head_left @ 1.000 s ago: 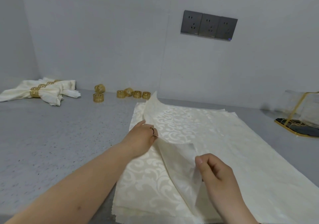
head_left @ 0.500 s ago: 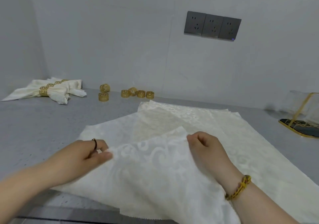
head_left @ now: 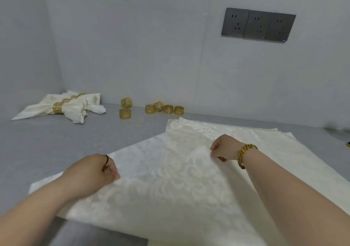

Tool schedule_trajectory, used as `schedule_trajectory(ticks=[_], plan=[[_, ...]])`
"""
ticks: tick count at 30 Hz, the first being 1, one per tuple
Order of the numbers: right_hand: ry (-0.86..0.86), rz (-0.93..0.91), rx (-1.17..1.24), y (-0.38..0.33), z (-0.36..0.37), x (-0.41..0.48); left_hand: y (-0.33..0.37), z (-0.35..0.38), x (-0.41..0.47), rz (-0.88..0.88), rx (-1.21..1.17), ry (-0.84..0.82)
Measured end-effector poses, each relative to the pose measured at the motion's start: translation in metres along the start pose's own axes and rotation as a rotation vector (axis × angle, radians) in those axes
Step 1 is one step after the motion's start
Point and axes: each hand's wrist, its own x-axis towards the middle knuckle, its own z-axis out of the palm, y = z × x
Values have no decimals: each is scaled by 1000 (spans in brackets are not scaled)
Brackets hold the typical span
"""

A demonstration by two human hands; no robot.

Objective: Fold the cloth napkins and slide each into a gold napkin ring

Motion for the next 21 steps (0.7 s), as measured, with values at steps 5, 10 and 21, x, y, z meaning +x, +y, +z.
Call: schedule_trajectory(ticks=[5,10,21], plan=[[160,11,-105,-21,11,54,6,14,33,-117,57,154],[241,28,25,-20,23,84,9,27,42,-56,3,145],[318,78,70,-17,28,136,3,35,49,140,282,-134]])
